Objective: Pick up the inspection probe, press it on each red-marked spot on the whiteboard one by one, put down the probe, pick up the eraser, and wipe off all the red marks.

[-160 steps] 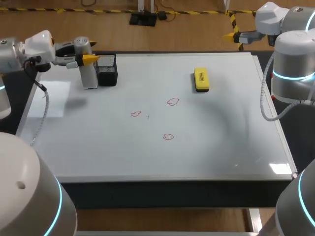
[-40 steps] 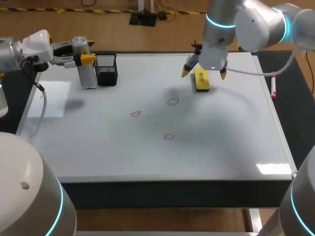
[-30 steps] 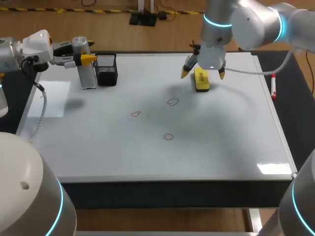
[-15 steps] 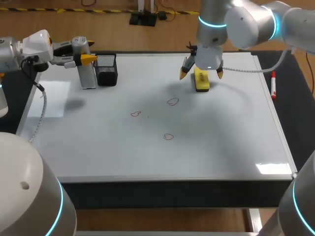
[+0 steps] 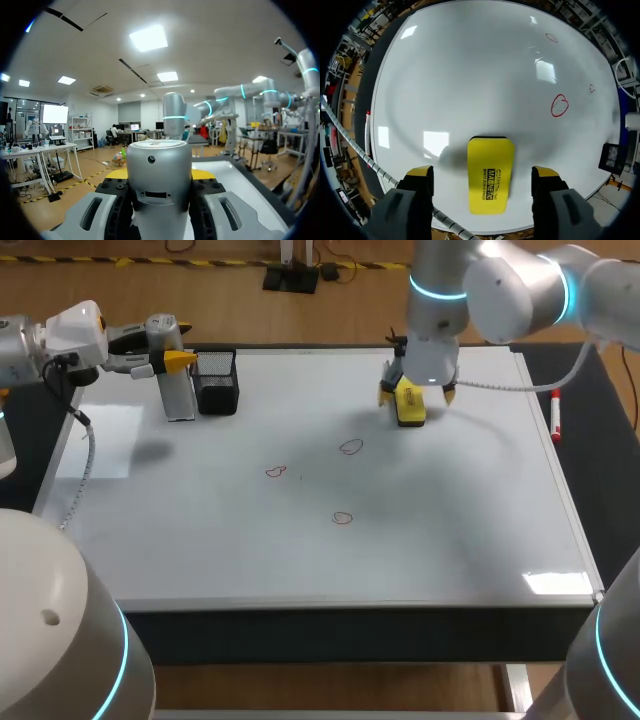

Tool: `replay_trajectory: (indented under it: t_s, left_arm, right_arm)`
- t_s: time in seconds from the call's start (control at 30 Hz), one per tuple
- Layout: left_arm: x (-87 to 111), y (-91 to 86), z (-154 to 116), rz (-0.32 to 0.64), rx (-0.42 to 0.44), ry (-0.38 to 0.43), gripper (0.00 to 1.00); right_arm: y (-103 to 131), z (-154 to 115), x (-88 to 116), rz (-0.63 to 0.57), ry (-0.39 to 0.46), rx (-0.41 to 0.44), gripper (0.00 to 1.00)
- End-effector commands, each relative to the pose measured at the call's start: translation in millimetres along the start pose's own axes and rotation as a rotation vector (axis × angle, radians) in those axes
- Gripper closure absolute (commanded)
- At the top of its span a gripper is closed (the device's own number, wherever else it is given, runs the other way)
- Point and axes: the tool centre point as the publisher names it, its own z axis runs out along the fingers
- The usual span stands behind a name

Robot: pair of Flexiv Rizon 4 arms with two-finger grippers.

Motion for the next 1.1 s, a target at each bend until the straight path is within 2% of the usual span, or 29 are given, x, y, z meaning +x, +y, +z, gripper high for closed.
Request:
replay_trajectory:
  t_s: [0.03,0.53,0.73,1.1]
  left_arm:
    - [0.5,-1.0,-0.2,0.001,0.0,-0.001,1.0]
    - [0.5,-1.0,-0.2,0.001,0.0,-0.001,1.0]
    - [0.5,-1.0,-0.2,0.001,0.0,-0.001,1.0]
    - [0.5,-1.0,-0.2,0.001,0.0,-0.001,1.0]
  right_arm:
    - [0.0,-0.5,0.9,-0.009,0.004,0.0,1.0]
    - [9.3,-50.0,16.5,0.019,-0.015,0.062,1.0]
    - [21.6,-59.7,37.1,0.068,-0.009,0.068,1.0]
    - [49.0,-61.1,93.7,0.158,-0.011,0.062,1.0]
